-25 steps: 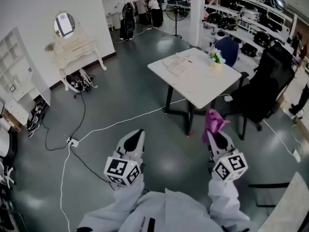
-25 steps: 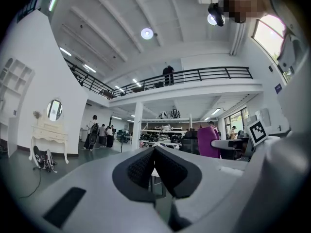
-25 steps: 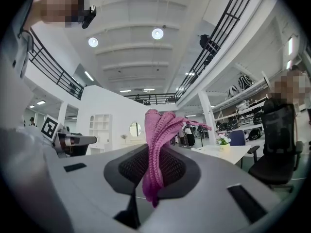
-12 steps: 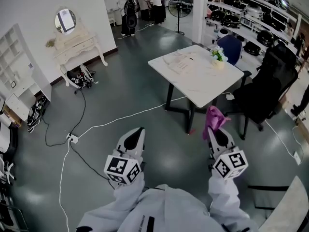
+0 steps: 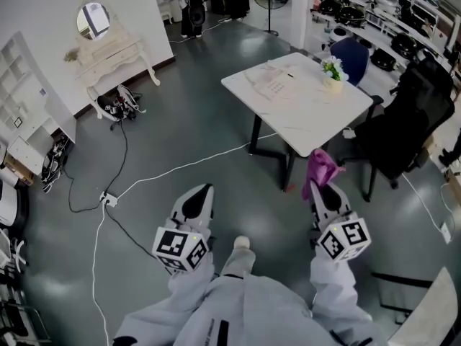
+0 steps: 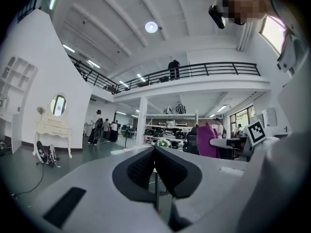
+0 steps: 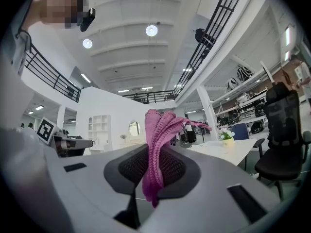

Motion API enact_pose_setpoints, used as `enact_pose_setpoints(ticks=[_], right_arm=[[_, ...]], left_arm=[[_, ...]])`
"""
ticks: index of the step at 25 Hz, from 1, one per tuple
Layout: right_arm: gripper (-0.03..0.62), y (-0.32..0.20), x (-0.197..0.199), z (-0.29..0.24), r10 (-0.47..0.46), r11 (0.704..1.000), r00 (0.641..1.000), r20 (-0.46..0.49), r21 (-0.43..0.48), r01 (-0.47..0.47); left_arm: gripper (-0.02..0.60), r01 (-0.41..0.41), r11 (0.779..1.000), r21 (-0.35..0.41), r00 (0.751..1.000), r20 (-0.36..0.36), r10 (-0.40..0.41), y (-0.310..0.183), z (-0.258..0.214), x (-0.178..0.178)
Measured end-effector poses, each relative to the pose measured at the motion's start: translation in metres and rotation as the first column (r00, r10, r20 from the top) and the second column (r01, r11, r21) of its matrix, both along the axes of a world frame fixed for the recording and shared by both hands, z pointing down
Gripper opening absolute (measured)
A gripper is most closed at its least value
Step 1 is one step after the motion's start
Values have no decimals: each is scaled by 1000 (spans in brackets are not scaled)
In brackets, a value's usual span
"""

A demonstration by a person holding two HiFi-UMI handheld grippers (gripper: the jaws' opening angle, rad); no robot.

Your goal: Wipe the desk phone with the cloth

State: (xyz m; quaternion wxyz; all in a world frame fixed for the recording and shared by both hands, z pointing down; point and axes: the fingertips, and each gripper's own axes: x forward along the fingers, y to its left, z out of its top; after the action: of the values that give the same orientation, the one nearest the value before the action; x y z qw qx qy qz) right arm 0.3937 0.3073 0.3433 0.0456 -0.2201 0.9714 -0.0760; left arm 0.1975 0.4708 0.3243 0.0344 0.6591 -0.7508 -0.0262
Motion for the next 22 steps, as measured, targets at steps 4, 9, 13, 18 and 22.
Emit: enact_pose_setpoints(ticks=[4, 9, 13, 18, 22], right_arm=[[38, -25, -26, 3, 6, 1000, 1000, -6, -6, -6], [38, -57, -69, 1, 9, 1000, 1000, -24, 0, -9], [38, -83, -94, 3, 32, 999, 999, -37, -6, -32], [38, -110, -121, 5, 63, 998, 997, -46, -13, -64], [38, -130, -138, 9, 85, 996, 995, -56, -12, -86]], left_arm=[[-2, -21, 1000, -7, 1000, -6, 21, -32, 6, -24], [-2, -62, 998, -12, 998, -15, 62, -77, 7, -59], [-3, -91, 996, -14, 996, -20, 90, -112, 9, -86], [-2, -128, 992, -11, 992, -27, 127, -148, 8, -116], [-2, -157, 988, -8, 987, -29, 157, -174, 10, -134]])
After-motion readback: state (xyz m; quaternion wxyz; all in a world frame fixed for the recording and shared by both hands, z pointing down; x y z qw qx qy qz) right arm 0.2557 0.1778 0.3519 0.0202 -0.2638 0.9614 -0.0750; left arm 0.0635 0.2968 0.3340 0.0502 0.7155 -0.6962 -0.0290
